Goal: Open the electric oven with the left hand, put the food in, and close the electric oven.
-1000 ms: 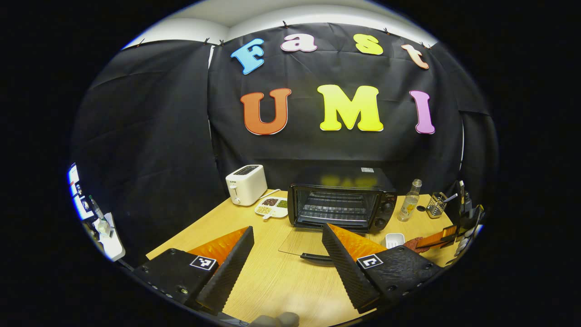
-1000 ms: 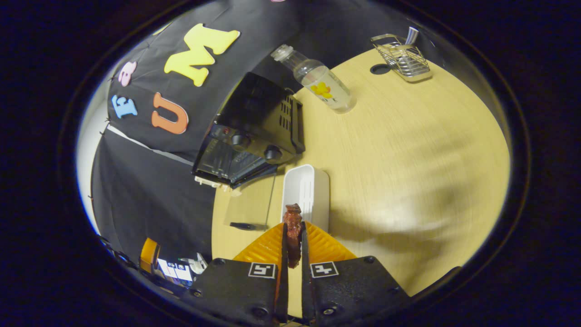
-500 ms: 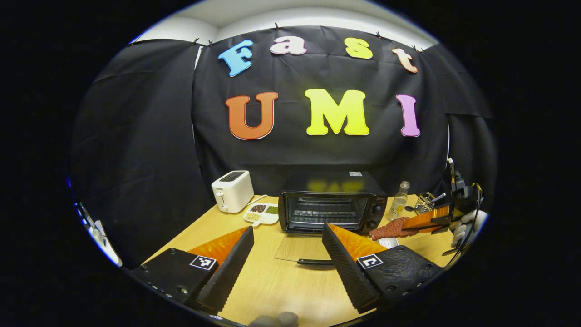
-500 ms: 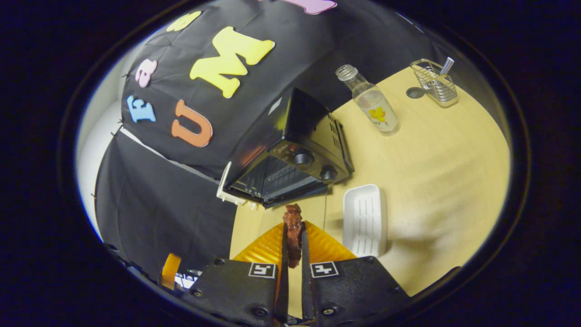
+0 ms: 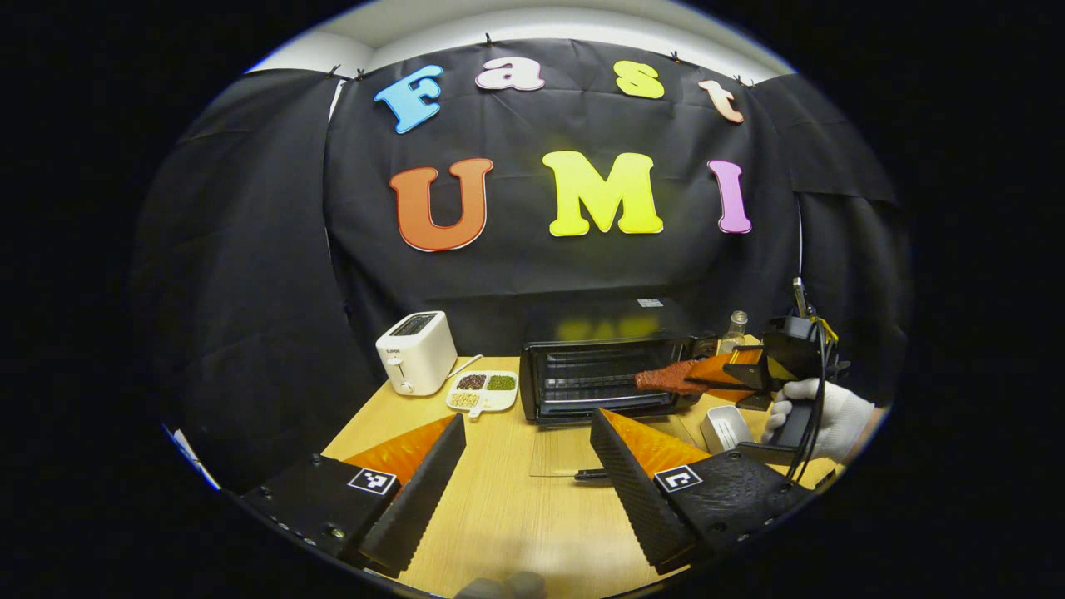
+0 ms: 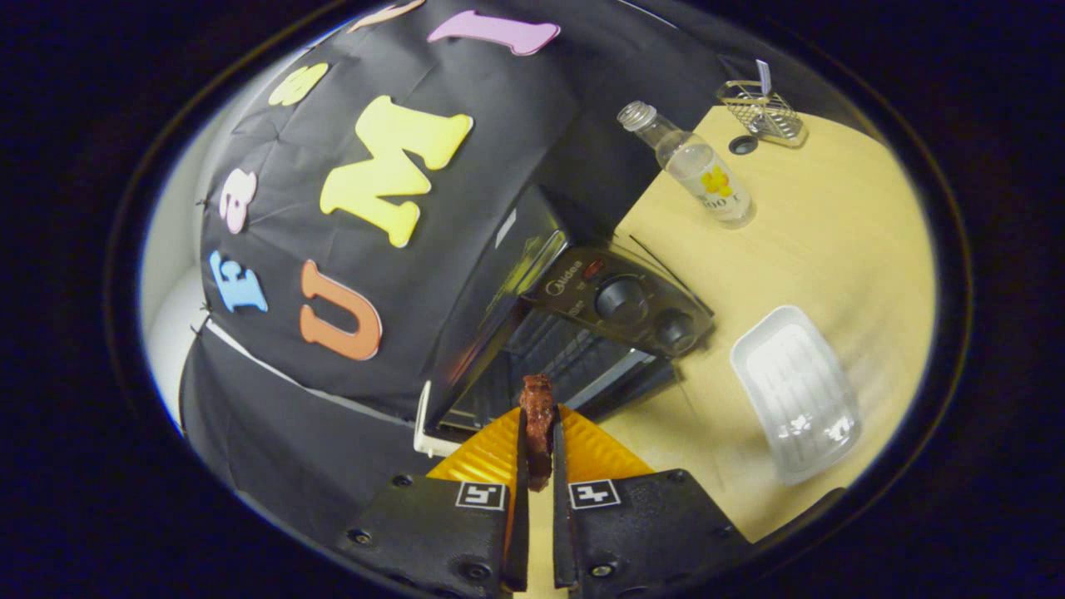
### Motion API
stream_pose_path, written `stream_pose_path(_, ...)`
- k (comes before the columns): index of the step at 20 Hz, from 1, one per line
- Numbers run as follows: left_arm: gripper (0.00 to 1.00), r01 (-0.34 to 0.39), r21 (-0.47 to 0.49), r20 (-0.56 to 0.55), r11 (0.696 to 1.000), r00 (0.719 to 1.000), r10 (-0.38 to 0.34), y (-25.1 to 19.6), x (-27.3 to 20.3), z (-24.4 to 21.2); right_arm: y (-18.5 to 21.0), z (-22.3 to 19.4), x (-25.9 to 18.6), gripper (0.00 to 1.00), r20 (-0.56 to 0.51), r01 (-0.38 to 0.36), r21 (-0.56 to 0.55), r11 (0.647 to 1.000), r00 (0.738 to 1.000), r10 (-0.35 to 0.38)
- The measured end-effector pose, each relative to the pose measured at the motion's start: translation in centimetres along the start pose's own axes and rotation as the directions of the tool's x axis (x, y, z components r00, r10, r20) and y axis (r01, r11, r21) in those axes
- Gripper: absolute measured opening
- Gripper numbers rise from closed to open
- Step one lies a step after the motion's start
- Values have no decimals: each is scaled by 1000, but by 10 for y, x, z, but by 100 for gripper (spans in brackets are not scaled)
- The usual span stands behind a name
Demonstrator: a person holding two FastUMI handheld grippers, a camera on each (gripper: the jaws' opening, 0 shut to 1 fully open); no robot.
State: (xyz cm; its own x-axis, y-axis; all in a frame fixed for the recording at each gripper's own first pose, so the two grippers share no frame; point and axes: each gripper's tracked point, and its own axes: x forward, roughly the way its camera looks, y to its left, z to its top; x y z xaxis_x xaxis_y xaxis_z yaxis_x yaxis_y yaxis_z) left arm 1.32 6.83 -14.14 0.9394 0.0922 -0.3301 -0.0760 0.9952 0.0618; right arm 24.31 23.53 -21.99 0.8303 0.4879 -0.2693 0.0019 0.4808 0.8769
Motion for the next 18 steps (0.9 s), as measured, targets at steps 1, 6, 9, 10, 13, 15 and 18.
stream_pose_path(1,97,0,-1,-2,1000,1000,0,7,0,-1,4,-8,13,14,27,-8,30,1000,1000,7)
stream_pose_path(6,97,-14,5,-8,1000,1000,14,37,-2,-4,6,-29,56,15,147,-30,214,976,989,-2)
stream_pose_path(9,97,-31,3,-3,1000,999,32,50,-1,-5,5,-33,87,14,188,-38,238,970,982,-8)
stream_pose_path(10,97,-36,-3,-5,999,999,36,54,1,-7,4,-29,96,15,206,-42,255,966,978,-12)
stream_pose_path(13,97,-41,3,-14,999,999,41,59,6,-12,6,-13,117,16,285,-58,273,960,958,-24)
stream_pose_path(15,97,-41,9,-12,999,999,41,61,11,-12,11,-1,129,16,331,-70,254,965,943,-19)
stream_pose_path(18,97,-41,6,-33,999,999,42,61,18,-20,12,5,142,19,356,-46,230,972,934,-39)
